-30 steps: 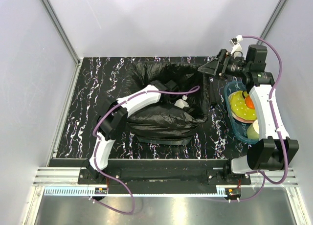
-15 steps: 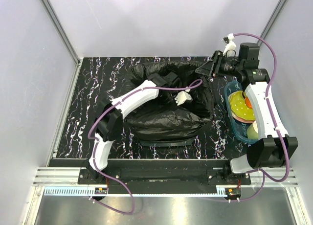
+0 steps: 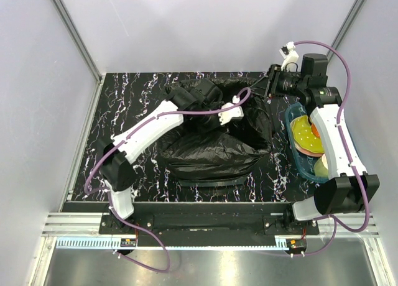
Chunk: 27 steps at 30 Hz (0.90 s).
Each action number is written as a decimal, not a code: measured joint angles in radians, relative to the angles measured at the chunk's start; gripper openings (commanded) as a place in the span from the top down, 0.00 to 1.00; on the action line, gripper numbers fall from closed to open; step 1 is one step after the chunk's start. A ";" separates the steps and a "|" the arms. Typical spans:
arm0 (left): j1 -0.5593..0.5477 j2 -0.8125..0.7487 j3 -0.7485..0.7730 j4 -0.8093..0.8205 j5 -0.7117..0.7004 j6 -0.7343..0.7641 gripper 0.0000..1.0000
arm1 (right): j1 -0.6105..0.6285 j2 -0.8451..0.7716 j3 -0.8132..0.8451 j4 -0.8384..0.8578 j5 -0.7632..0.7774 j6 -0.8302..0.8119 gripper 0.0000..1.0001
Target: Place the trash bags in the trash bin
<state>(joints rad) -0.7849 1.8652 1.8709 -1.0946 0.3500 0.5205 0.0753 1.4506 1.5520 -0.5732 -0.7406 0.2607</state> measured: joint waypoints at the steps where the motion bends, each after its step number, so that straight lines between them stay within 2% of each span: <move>1: 0.003 -0.019 0.000 0.008 0.006 0.006 0.32 | 0.002 -0.001 0.000 0.000 0.005 -0.003 0.58; 5: 0.014 -0.099 0.000 0.043 0.047 0.026 0.30 | 0.010 -0.005 0.000 0.001 0.024 -0.015 0.56; 8: 0.036 -0.156 0.002 0.068 0.090 0.025 0.29 | 0.013 -0.007 0.000 -0.001 0.033 -0.023 0.51; 16: 0.122 -0.245 0.030 0.142 0.211 -0.034 0.24 | 0.018 -0.012 0.000 -0.047 0.075 -0.052 0.25; 20: 0.156 -0.308 0.028 0.169 0.224 -0.061 0.25 | 0.018 -0.027 0.000 -0.063 0.088 -0.079 0.22; 23: 0.190 -0.363 -0.007 0.229 0.253 -0.126 0.32 | 0.018 -0.039 0.012 -0.072 0.094 -0.105 0.20; 26: 0.266 -0.424 -0.068 0.316 0.320 -0.212 0.48 | 0.018 -0.043 0.048 -0.085 0.101 -0.139 0.19; 27: 0.286 -0.438 -0.079 0.335 0.343 -0.230 0.50 | 0.018 -0.043 0.059 -0.086 0.103 -0.149 0.19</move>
<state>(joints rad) -0.4988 1.4273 1.7924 -0.7597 0.6930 0.2905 0.0937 1.4071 1.6108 -0.6590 -0.6376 0.1120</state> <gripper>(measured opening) 0.617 0.802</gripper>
